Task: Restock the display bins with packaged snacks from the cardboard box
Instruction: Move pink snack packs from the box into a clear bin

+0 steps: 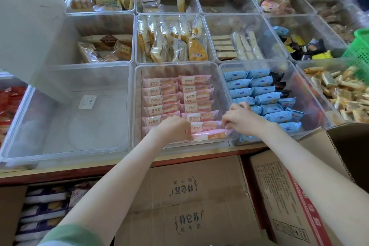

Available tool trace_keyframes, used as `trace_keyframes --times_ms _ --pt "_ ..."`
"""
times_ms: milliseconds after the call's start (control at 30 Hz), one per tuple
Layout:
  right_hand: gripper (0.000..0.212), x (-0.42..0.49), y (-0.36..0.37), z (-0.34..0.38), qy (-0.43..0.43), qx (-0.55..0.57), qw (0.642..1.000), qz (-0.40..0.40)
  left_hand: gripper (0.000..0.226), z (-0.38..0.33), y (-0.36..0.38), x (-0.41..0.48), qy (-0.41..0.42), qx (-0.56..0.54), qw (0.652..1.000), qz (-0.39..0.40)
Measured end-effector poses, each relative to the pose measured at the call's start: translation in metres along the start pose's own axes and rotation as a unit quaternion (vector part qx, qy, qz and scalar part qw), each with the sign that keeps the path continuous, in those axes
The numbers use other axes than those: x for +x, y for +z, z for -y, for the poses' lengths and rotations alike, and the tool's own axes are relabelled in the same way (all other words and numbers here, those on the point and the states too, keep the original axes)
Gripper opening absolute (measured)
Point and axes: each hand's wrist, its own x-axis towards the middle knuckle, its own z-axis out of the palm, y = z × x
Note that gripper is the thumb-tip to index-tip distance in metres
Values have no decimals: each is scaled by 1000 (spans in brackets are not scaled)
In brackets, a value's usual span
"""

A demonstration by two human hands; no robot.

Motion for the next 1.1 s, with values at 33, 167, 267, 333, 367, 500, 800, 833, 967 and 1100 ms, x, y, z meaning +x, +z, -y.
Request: trace_keyframes --times_ms 33,167,267,333,367,500,800,833,967,1100 --pt "14 0 3 -1 6 21 1000 0 23 -3 -1 1 -4 16 1000 2" --pt "16 0 7 -11 7 72 997 41 25 -7 -4 1 -16 39 999 4" --pt "7 -3 6 -15 13 69 996 57 29 -1 -2 2 -20 30 999 41" --pt "6 -3 7 -14 19 63 996 61 28 4 -2 3 -17 27 997 65" --pt "10 -1 9 -14 20 60 996 60 27 6 -2 5 -16 25 997 70" --pt "6 4 11 -9 37 42 997 52 27 5 -2 9 -19 28 997 64" --pt "21 3 -1 14 65 -6 996 58 28 -5 -1 23 -61 85 993 54" --pt "25 3 -4 18 72 -15 995 64 31 -6 1 22 -61 110 991 42" --pt "34 -1 -10 30 79 -67 992 76 17 -16 4 23 -70 126 989 18" --pt "29 -9 -4 35 79 -52 992 87 23 -22 9 22 -71 127 989 18"
